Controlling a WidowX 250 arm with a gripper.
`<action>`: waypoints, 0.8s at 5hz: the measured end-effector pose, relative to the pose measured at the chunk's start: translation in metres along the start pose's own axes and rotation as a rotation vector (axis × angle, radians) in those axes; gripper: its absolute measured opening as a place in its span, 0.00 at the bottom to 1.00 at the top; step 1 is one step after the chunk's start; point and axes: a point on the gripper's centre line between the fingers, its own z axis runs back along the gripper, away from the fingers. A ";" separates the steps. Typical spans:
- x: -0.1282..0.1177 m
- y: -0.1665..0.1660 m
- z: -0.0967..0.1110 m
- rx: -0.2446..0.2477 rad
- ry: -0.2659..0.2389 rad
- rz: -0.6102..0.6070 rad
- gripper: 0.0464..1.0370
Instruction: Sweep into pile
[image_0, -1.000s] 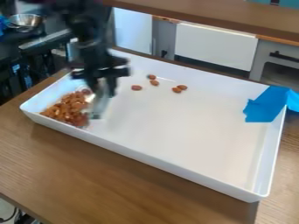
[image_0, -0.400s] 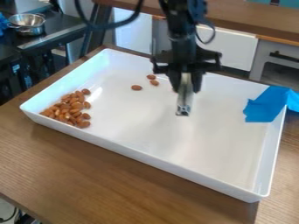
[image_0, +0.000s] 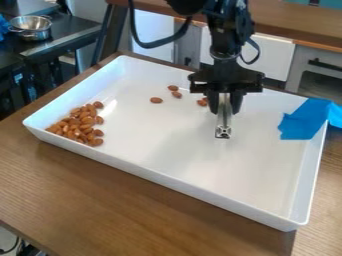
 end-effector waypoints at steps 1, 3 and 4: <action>0.010 -0.006 -0.010 0.011 0.010 0.021 0.33; 0.012 0.002 -0.023 0.042 0.003 0.014 0.33; 0.015 0.017 -0.029 0.054 -0.007 0.023 0.33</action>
